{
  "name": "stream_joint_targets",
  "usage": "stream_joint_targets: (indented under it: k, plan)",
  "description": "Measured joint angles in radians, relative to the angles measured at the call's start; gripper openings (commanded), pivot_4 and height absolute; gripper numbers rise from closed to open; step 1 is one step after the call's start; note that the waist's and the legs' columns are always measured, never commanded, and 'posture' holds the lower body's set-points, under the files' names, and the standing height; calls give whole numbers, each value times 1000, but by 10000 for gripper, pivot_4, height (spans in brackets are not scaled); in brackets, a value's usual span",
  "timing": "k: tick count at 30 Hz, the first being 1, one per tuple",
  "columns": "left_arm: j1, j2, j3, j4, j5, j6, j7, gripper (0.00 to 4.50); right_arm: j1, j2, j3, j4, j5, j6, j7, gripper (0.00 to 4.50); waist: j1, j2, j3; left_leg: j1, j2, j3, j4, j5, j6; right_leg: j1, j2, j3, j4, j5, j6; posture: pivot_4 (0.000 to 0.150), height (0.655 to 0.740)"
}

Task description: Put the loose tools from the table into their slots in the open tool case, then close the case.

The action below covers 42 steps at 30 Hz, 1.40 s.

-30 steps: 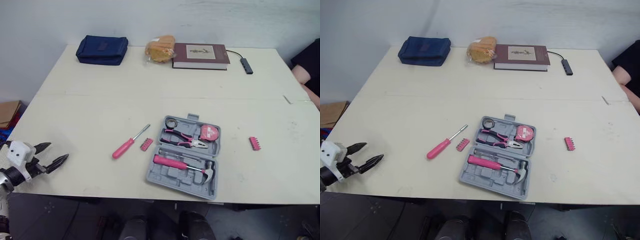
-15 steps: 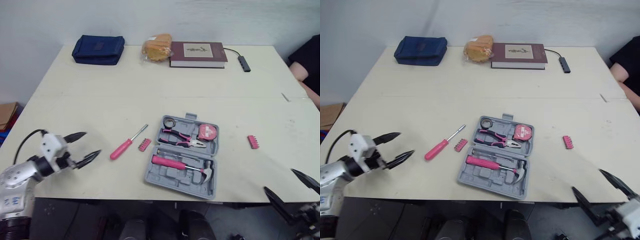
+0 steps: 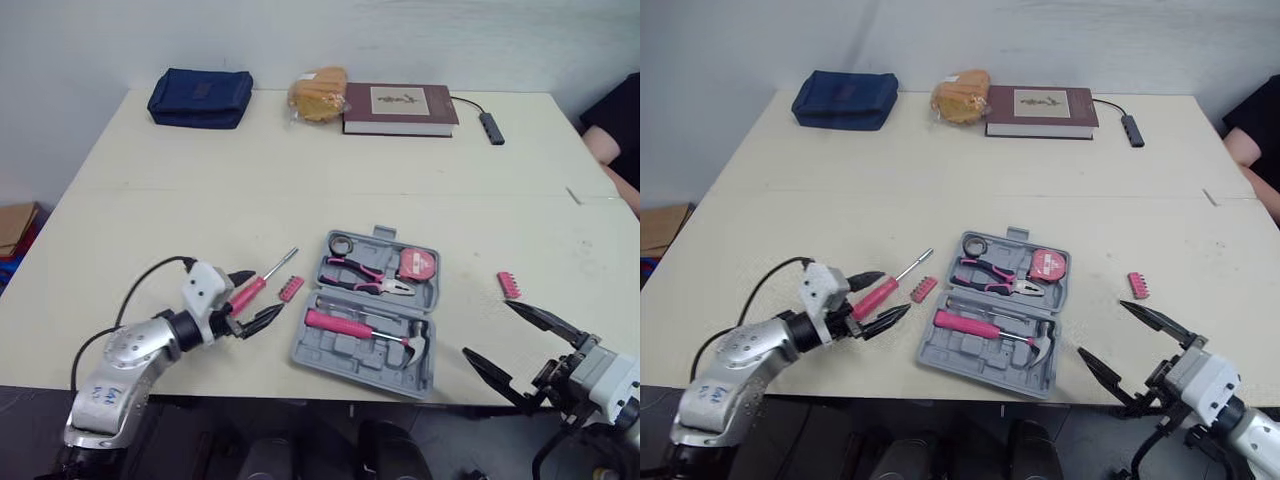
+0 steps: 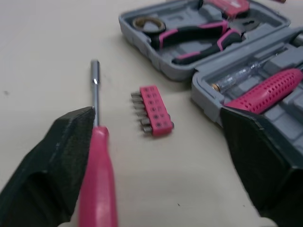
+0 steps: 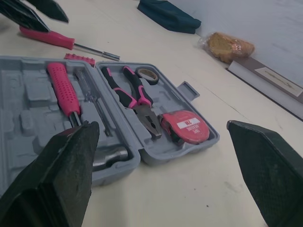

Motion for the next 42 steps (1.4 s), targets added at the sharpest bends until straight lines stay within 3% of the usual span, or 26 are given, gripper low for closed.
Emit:
stream_joint_targets:
  k: [15, 31, 33, 37, 42]
  plan:
    - [-42, -112, -126, 36, 140, 58, 124, 28230, -8, 1, -2, -72, -1, 106, -4, 45000, 1, -1, 0, -1, 1, 0, 0, 0, 0, 0, 1, 0, -1, 0, 0, 1500, 7400]
    - [-93, -227, -157, 58, 212, 114, 253, 28230, -9, 1, -9, -141, -1, 169, -15, 45000, 6, -1, 0, 0, 1, 0, 1, 0, 0, 1, 0, 0, -1, 0, 0, 1500, 7400]
    - [-104, -231, -162, 67, 217, 114, 254, 22872, -9, 1, -13, -141, -1, 170, -15, 45000, 9, -1, 0, 0, 1, 0, 1, 0, 0, 1, 0, 0, -1, 0, 0, 1500, 7400]
    - [-116, -232, -159, 82, 228, 114, 260, 6994, -4, 1, -38, -141, -1, 170, -16, 45000, 14, 0, 0, 0, 1, 0, 1, 0, 0, 1, 0, 0, -1, 0, 0, 1500, 7400]
    - [-120, -232, -156, 85, 228, 114, 260, 6789, 3, 5, -42, -141, -3, 170, -16, 45000, 19, 0, 0, 0, 1, 0, 1, 0, 0, 1, 0, 0, -2, 0, 0, 1500, 7400]
